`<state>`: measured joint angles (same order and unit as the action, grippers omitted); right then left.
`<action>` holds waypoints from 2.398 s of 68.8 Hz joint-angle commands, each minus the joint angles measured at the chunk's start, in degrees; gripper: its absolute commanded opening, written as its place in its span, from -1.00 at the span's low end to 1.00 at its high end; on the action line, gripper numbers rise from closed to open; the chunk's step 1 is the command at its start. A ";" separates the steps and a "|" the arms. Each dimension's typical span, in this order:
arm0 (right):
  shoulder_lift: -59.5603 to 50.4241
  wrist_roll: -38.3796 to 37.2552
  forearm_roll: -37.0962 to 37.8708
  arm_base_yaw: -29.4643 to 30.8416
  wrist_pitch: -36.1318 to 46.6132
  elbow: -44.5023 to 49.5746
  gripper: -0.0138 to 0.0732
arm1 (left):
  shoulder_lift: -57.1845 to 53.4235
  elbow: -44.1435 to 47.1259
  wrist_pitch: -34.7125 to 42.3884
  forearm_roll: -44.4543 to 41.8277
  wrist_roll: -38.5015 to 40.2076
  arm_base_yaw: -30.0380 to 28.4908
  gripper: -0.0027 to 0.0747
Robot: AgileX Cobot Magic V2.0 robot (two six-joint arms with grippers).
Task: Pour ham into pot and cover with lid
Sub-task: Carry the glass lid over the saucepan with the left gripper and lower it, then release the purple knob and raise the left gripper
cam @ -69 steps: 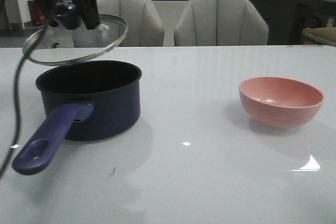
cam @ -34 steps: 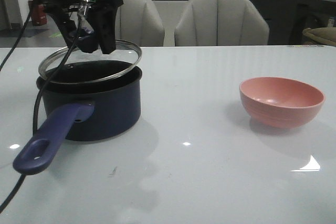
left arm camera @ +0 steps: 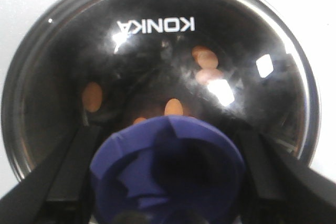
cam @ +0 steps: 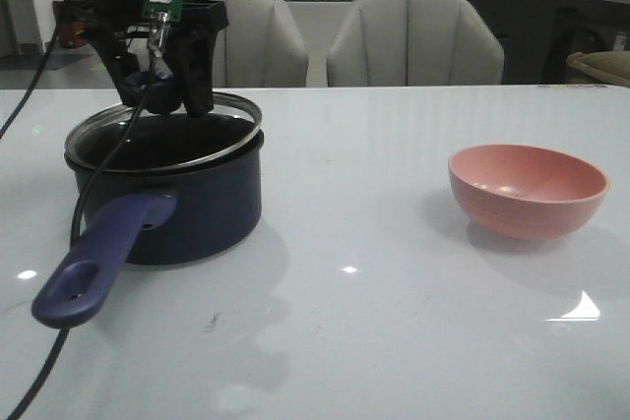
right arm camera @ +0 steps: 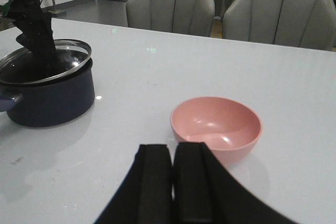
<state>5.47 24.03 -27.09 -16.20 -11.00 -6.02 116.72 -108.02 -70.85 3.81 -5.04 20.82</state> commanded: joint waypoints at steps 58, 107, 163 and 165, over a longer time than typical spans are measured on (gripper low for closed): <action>0.56 0.65 -0.53 -0.07 3.98 -1.62 -0.31 | -4.99 -1.41 -1.92 -1.00 0.06 0.38 0.67; 0.56 0.65 -0.53 -0.07 3.98 -1.62 -0.31 | -40.94 19.80 8.37 -2.99 -1.48 -4.79 0.18; 0.56 0.65 -0.53 -0.07 3.98 -1.62 -0.31 | -101.17 77.30 49.68 2.12 -1.48 -5.90 -0.64; 0.56 0.65 -0.53 -0.07 3.98 -1.62 -0.31 | -103.13 78.95 50.40 2.33 -1.48 -5.90 -0.64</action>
<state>5.47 24.03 -27.09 -16.20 -11.00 -6.02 17.68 -31.24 -27.66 5.01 -6.54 15.05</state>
